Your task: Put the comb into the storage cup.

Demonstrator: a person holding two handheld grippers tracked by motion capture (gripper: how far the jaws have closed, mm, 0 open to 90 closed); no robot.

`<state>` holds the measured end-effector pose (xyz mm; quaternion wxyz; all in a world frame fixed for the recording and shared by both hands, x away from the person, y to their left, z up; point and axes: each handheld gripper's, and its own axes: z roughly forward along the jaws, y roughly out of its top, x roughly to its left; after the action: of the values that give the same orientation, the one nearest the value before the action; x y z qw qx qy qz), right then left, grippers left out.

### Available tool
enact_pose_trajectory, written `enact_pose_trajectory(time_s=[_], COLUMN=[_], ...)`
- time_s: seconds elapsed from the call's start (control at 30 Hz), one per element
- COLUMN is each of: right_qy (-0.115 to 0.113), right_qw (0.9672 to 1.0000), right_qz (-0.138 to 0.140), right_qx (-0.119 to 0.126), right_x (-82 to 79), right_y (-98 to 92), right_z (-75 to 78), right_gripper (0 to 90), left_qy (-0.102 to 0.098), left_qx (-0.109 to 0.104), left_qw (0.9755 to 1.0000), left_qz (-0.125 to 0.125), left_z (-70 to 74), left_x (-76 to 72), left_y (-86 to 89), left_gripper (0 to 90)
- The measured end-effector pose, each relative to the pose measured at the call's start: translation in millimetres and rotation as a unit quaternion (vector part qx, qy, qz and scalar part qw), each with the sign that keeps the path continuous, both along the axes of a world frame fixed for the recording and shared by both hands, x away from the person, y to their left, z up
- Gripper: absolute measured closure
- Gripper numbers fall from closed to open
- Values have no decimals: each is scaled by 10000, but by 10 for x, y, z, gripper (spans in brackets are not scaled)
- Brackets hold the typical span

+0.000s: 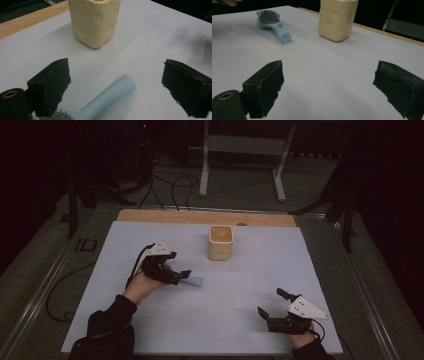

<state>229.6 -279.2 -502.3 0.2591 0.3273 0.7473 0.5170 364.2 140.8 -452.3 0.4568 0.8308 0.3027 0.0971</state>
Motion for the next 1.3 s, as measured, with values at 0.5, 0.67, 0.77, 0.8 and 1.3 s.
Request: enact_pose_trajectory(time_s=[0.5,0.67,0.77,0.8,1.3], right_qy=[2,3,4,4,11], right_qw=[10000,10000,10000,10000,10000], right_qz=[21,27,30,34,42], right_qx=[6,7,10,7,19], right_x=[-1,-1,-1,0,-2], right_y=[-3,-3,-2,-1,-4], right_z=[1,1,1,0,1], right_gripper=[84,84,84,84,84], left_qy=[267,325,390,413,625], left_qx=[323,476,553,564,1070], left_qw=[9991,9983,9977,9975,9922], left_qz=[80,98,40,35,106], left_z=[-287,-358,-392,-403,-474], left_x=[110,114,117,118,187], left_y=[-220,-272,-318,-334,-488], left_gripper=[435,561,671,695,900])
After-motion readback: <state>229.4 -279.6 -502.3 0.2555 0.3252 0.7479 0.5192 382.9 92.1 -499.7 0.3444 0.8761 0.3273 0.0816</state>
